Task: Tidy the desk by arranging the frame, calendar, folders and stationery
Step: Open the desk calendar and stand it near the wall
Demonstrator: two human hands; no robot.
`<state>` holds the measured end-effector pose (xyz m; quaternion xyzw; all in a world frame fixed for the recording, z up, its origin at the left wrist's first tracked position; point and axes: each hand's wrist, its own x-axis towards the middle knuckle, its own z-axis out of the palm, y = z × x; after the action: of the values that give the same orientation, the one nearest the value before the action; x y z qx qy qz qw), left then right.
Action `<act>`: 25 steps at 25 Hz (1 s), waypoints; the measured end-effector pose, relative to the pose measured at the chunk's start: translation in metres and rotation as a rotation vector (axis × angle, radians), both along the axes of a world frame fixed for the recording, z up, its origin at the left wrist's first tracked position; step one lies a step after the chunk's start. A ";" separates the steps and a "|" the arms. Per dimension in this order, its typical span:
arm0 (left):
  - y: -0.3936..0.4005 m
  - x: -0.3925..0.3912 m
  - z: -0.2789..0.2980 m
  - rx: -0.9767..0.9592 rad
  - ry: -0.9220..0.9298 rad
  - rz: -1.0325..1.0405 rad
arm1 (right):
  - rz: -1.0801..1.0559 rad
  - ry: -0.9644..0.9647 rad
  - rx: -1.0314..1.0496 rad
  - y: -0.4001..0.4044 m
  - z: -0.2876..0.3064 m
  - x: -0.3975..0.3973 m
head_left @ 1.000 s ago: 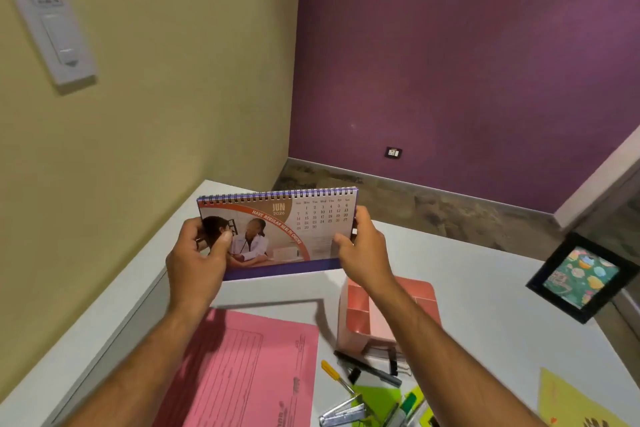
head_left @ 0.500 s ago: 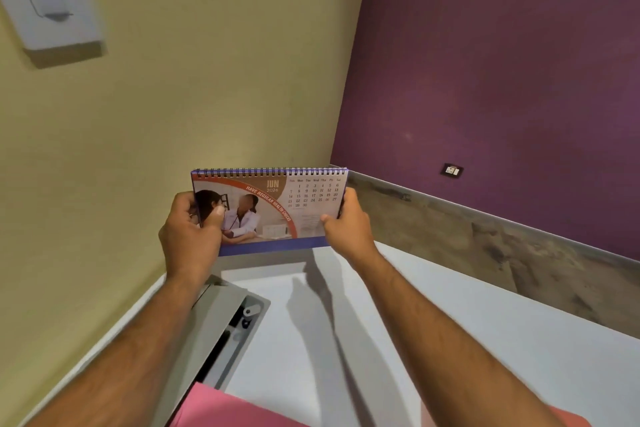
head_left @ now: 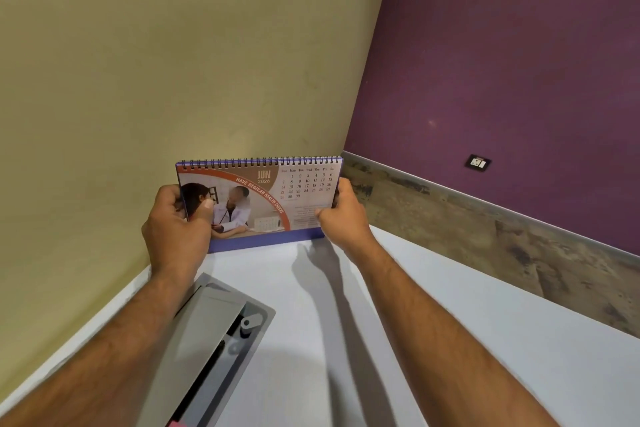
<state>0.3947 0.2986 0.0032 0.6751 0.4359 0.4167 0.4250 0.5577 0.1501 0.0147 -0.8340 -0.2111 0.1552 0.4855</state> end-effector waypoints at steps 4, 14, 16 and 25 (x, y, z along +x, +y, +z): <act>0.006 0.000 -0.005 0.006 -0.011 -0.009 | 0.016 -0.012 -0.031 0.007 -0.003 0.005; 0.021 -0.013 -0.005 -0.075 0.011 -0.069 | -0.064 0.032 -0.108 -0.014 0.004 -0.002; 0.018 -0.021 0.003 -0.065 0.024 -0.058 | -0.085 0.005 -0.112 -0.023 0.015 -0.008; -0.038 -0.064 0.069 0.272 0.298 -0.214 | -0.052 -0.338 -0.332 -0.110 0.060 -0.076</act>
<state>0.3302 0.2604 0.0723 0.8227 0.3596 0.3196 0.3028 0.4820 0.0403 0.0748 -0.9218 -0.2393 0.0333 0.3032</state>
